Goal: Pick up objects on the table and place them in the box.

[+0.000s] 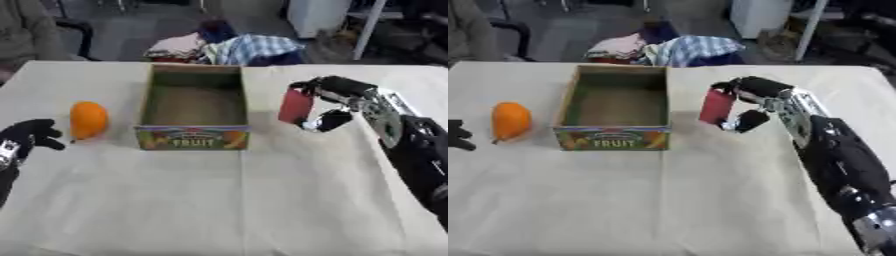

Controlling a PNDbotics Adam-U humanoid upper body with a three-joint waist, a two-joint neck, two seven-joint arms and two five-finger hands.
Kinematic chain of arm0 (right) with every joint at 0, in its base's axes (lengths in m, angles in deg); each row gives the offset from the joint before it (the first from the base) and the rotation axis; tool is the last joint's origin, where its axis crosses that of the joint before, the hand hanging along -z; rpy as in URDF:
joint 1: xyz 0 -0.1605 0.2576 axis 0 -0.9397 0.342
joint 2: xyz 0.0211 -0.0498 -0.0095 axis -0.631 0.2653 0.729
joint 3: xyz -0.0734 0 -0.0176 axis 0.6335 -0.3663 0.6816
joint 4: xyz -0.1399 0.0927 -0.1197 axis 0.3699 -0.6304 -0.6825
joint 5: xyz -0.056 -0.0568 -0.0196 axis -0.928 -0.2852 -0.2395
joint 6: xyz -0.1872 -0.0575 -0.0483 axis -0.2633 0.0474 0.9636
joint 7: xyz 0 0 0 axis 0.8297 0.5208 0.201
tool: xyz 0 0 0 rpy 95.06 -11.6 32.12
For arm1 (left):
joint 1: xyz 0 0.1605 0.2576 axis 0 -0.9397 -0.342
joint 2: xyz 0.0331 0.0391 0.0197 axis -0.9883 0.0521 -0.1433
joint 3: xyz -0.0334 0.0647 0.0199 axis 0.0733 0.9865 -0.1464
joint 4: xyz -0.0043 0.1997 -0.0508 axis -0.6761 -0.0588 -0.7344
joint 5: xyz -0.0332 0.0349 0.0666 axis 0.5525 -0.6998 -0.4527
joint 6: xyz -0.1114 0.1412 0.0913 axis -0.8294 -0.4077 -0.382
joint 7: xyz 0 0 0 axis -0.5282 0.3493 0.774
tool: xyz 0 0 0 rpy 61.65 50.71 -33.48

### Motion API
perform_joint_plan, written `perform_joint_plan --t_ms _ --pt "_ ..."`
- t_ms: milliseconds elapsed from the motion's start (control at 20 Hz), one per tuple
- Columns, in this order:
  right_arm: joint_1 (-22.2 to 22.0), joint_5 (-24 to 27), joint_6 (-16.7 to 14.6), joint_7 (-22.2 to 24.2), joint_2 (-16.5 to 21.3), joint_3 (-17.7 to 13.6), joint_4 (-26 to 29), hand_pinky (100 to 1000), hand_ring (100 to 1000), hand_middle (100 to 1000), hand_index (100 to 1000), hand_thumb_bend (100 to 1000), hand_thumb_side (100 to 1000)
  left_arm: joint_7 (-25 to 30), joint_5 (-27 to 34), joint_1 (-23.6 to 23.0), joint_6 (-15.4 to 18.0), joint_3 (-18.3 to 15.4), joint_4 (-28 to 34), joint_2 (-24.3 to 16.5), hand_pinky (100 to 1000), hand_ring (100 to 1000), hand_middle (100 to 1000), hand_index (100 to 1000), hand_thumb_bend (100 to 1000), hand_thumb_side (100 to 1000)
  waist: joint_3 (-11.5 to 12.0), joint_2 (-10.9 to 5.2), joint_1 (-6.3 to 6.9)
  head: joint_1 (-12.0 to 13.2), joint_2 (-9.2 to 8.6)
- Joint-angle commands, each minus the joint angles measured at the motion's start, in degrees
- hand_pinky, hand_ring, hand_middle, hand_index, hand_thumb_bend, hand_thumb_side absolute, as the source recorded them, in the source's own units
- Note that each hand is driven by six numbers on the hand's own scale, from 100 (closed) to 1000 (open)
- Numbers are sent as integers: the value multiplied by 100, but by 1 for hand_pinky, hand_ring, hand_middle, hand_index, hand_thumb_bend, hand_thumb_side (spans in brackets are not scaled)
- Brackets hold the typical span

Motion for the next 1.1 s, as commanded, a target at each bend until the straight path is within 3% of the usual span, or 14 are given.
perform_joint_plan --t_ms 50,350,750,1000,1100 --pt "339 78 -18 40 -21 -6 178 716 696 439 1000 265 475 25 11 47 2 -8 80 -110 1000 631 637 798 210 879 0 -76 19 -37 27" --pt "866 -102 -28 102 -497 -5 5 715 698 440 1000 283 454 64 34 74 1 30 86 -89 1000 632 637 799 210 879 63 -91 45 -108 27" --pt "1322 -782 88 -43 -1336 -204 -547 714 696 448 1000 247 472 139 103 217 -6 112 112 -45 1000 633 638 799 208 873 274 -71 102 -225 20" --pt "1418 -1336 277 -256 -1734 -381 -981 717 716 525 1000 215 552 187 136 300 -15 153 119 -36 1000 633 637 799 208 872 413 -47 113 -292 -19" --pt "1417 -1537 330 -336 -1829 -423 -1125 721 733 598 1000 192 612 193 140 312 -16 156 117 -41 1000 633 637 799 207 873 442 -42 114 -298 -29"
